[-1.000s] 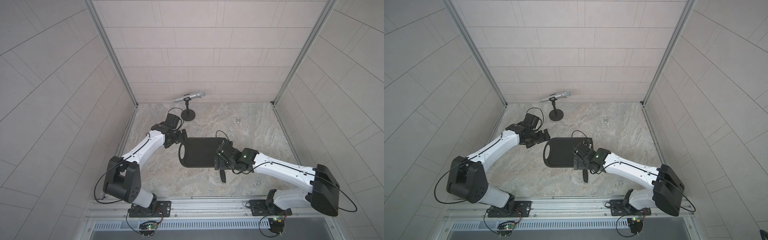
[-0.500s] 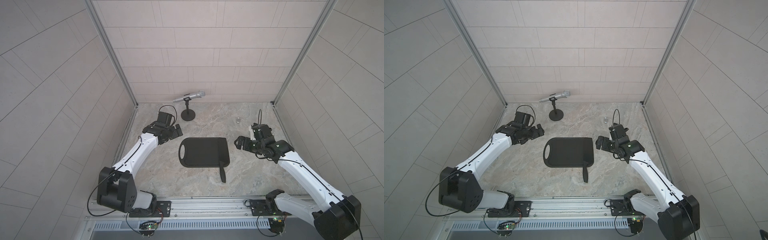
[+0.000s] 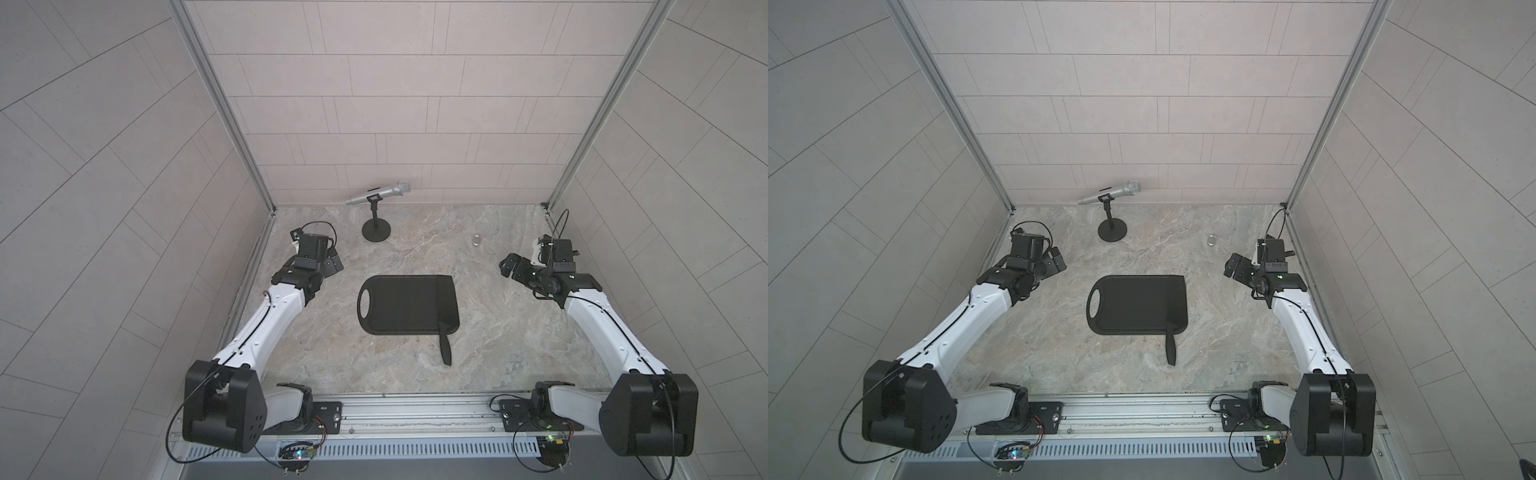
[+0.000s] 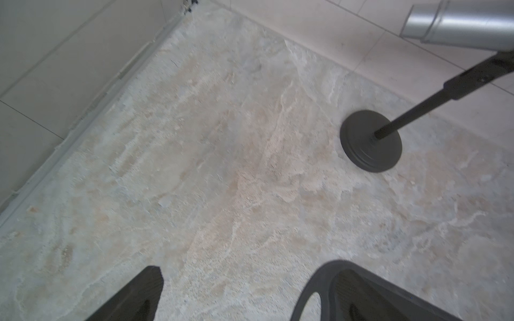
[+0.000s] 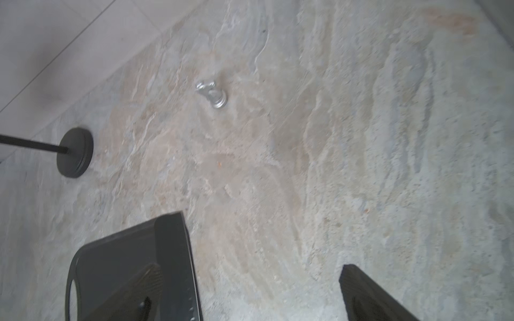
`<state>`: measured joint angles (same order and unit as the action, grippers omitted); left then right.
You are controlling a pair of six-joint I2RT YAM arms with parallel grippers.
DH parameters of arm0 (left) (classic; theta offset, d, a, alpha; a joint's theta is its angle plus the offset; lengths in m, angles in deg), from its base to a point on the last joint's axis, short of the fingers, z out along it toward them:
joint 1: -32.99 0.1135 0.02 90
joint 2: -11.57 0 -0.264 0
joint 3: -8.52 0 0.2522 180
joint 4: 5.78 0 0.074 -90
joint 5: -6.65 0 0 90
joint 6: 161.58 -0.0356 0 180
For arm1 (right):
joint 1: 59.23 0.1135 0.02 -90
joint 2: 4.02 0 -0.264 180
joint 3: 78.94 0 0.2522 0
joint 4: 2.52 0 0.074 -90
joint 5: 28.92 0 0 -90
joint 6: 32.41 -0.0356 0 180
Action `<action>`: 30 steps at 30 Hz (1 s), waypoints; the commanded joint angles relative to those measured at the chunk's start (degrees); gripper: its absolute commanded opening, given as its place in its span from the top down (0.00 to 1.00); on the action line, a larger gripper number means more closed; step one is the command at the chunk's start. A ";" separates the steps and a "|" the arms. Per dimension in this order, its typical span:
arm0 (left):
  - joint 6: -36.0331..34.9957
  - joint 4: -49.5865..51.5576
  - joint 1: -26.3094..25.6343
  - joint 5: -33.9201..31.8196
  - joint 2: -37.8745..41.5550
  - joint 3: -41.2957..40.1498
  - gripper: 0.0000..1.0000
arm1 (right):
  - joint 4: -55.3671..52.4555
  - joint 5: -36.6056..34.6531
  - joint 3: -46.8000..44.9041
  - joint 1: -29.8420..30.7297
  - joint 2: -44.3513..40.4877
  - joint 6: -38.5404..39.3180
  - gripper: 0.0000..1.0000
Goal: Align the knife with the edge of the cutting board
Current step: Reset both arms
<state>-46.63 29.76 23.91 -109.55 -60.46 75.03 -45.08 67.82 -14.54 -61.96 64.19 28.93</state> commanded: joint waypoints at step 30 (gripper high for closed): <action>-20.05 -65.04 4.65 1.83 -13.20 -28.90 0.00 | 61.86 -9.74 -26.81 -2.79 8.51 15.14 0.00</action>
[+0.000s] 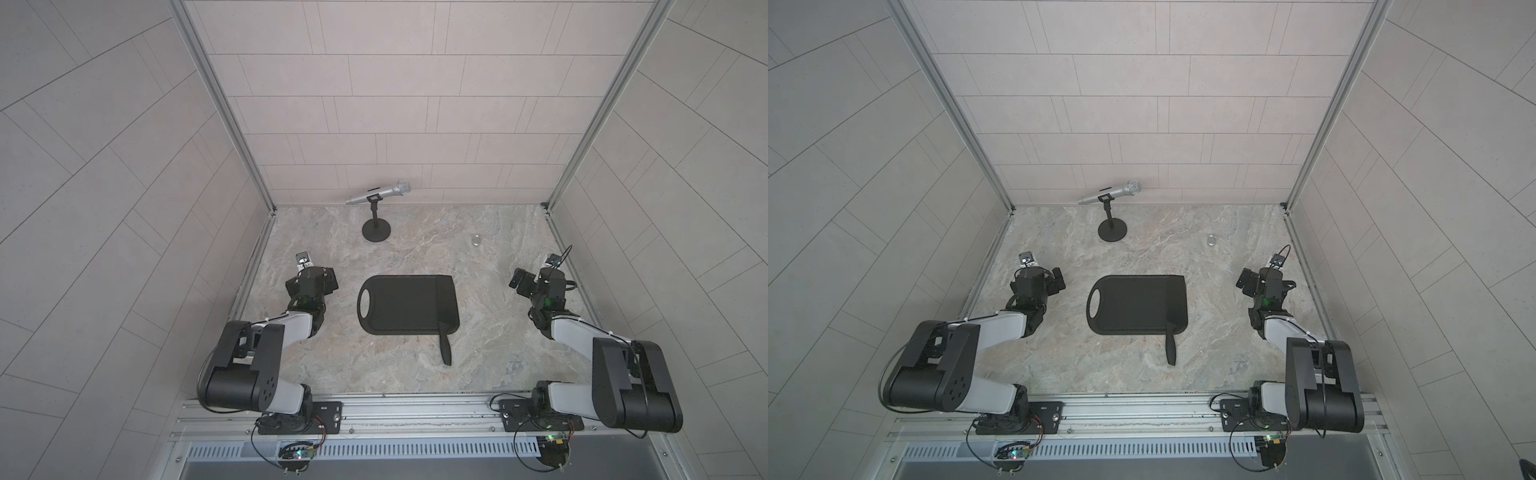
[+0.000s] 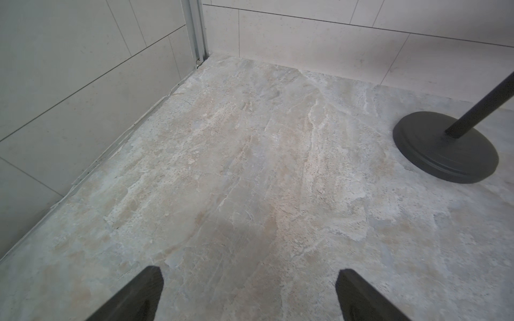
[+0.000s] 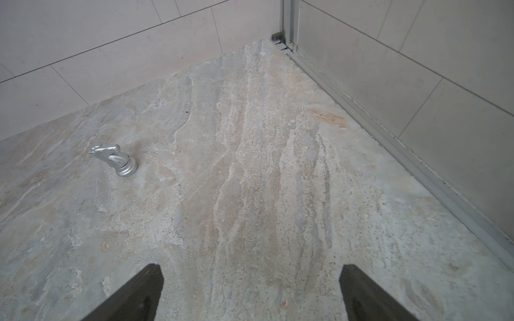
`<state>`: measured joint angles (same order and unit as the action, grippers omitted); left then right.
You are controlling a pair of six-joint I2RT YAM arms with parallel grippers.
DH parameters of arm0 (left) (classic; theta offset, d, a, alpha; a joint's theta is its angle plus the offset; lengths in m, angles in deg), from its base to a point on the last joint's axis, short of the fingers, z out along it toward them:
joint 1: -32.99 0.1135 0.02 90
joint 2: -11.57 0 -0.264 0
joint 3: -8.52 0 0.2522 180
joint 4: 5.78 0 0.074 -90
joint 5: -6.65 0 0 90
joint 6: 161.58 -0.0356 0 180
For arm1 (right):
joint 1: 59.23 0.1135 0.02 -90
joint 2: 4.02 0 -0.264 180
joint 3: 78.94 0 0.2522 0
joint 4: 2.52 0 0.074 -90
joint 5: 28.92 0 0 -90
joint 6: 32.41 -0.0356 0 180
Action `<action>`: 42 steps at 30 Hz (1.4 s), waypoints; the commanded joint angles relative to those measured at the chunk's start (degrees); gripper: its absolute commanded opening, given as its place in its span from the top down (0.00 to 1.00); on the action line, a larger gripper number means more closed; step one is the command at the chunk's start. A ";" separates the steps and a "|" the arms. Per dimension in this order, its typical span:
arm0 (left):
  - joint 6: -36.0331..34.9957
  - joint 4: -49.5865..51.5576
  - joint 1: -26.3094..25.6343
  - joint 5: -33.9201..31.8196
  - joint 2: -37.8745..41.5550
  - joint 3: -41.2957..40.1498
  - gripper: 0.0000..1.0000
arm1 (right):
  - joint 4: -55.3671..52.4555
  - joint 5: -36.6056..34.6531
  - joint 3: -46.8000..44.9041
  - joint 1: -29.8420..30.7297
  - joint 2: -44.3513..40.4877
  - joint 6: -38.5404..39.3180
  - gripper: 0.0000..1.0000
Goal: Align the knife with the edge of the cutting board
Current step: Reset both arms
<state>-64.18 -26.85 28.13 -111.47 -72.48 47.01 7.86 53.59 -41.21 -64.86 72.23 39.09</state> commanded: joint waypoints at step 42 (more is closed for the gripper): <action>-4.87 -8.59 1.01 10.61 -3.90 0.22 0.00 | 23.68 4.35 -1.99 2.75 10.56 10.97 0.00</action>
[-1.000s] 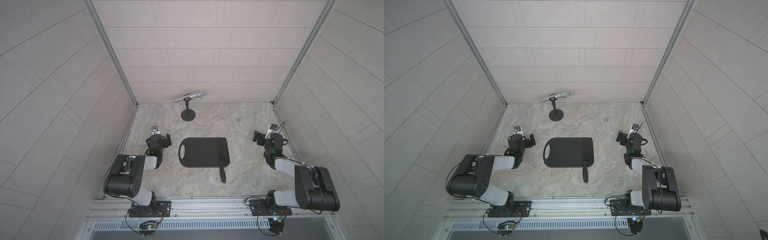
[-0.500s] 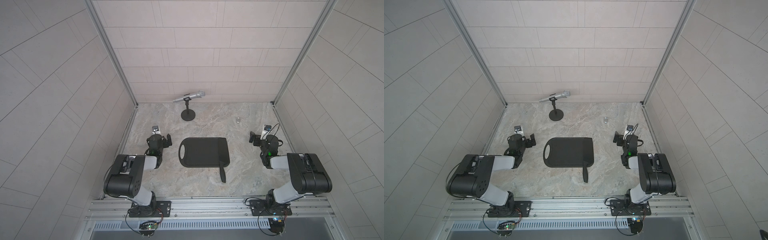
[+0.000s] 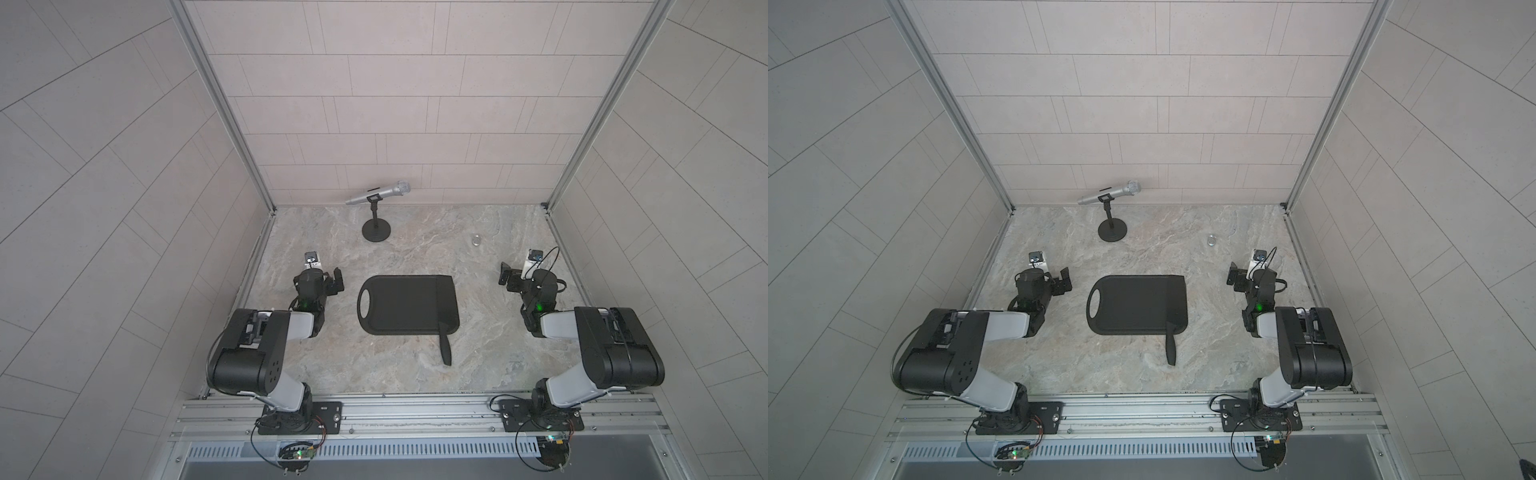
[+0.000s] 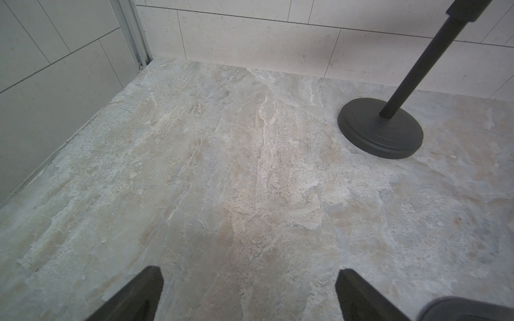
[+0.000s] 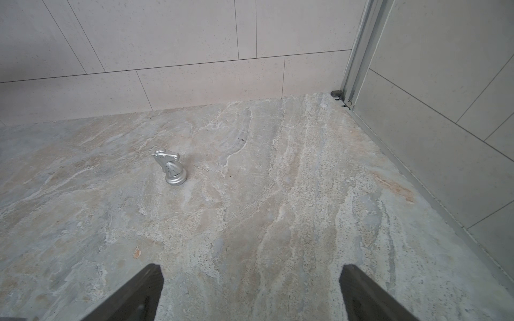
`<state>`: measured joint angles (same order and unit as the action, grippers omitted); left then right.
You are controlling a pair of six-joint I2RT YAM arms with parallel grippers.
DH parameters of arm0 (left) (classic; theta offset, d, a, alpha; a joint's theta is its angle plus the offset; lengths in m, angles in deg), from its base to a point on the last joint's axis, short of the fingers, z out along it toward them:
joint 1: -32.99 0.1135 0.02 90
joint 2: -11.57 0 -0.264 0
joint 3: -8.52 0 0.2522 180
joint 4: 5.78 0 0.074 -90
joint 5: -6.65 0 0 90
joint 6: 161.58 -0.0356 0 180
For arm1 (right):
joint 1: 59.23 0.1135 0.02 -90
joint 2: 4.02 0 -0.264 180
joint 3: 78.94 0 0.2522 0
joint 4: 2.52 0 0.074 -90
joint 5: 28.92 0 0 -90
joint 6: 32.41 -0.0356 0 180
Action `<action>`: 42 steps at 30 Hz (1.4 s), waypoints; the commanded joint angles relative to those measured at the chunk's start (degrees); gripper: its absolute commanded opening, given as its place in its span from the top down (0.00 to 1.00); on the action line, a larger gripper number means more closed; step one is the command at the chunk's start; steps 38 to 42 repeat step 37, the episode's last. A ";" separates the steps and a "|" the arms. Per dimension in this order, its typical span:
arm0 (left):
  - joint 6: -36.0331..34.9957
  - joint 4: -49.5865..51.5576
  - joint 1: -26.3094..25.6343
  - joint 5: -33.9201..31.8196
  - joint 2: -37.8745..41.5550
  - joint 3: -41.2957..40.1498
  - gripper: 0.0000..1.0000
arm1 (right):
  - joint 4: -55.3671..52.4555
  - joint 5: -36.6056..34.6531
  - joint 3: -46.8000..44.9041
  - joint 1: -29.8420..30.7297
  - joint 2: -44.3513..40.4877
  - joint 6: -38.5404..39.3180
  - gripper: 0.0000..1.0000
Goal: Align the knife with the edge of the cutting board
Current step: Reset both arms
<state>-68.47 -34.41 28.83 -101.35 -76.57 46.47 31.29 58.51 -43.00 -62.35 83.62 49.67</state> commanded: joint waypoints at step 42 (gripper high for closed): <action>-0.63 -1.03 0.30 0.52 0.20 0.78 0.00 | -0.57 -1.07 0.31 0.68 -0.69 0.80 0.00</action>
